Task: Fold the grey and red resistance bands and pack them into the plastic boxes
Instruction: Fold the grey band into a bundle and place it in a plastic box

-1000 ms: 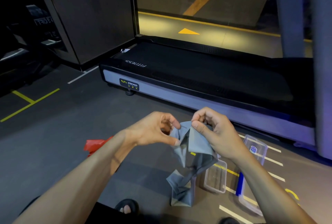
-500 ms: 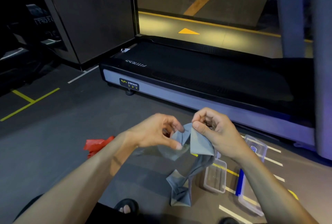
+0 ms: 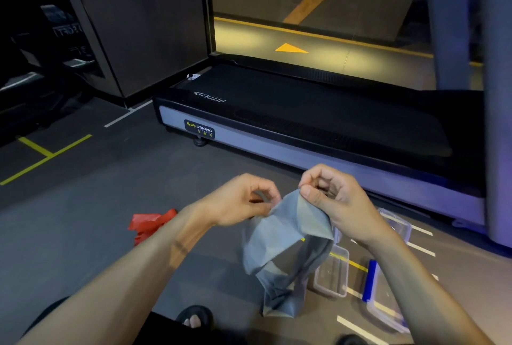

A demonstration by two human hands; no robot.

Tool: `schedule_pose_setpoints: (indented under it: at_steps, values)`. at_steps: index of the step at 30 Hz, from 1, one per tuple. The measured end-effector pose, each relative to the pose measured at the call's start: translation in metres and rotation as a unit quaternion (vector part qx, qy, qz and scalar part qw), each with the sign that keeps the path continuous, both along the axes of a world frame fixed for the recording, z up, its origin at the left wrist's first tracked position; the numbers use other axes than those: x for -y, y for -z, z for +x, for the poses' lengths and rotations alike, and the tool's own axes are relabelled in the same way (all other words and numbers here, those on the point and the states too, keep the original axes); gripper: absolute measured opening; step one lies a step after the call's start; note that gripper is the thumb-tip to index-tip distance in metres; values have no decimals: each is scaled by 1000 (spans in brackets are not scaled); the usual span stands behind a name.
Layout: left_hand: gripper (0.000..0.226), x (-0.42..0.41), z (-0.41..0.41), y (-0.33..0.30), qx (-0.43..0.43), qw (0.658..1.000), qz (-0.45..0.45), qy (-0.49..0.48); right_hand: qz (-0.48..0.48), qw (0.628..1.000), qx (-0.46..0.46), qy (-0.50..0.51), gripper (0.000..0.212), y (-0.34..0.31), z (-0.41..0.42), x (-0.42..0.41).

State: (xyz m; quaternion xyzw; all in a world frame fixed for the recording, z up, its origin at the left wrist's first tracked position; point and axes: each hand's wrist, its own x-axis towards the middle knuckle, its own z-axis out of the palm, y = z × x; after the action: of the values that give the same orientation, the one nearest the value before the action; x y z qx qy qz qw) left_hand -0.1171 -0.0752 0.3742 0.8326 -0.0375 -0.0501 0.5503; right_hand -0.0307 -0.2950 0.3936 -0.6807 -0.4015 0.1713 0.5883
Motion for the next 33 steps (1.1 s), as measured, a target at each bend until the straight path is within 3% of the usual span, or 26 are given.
schedule_pose_setpoints:
  at_steps: [9,14,18,22,26,33]
  values:
    - [23,2,0,3,-4,999,46,4,-22,1000,-3,-21,13,2,-1,-1]
    - [51,1,1,5,-63,995,47,53,-45,999,-5,-21,4,5,1,0]
    - [67,0,-1,1,-126,987,-8,101,-59,998,-6,-22,5,7,2,0]
    - [46,-3,0,0,-127,986,-49,95,-51,999,-12,-15,5,6,2,0]
    - [20,-4,3,4,-61,997,-24,37,-30,999,-33,-6,12,5,2,0]
    - [63,-10,2,14,-109,986,59,111,-64,997,-47,7,3,11,4,0]
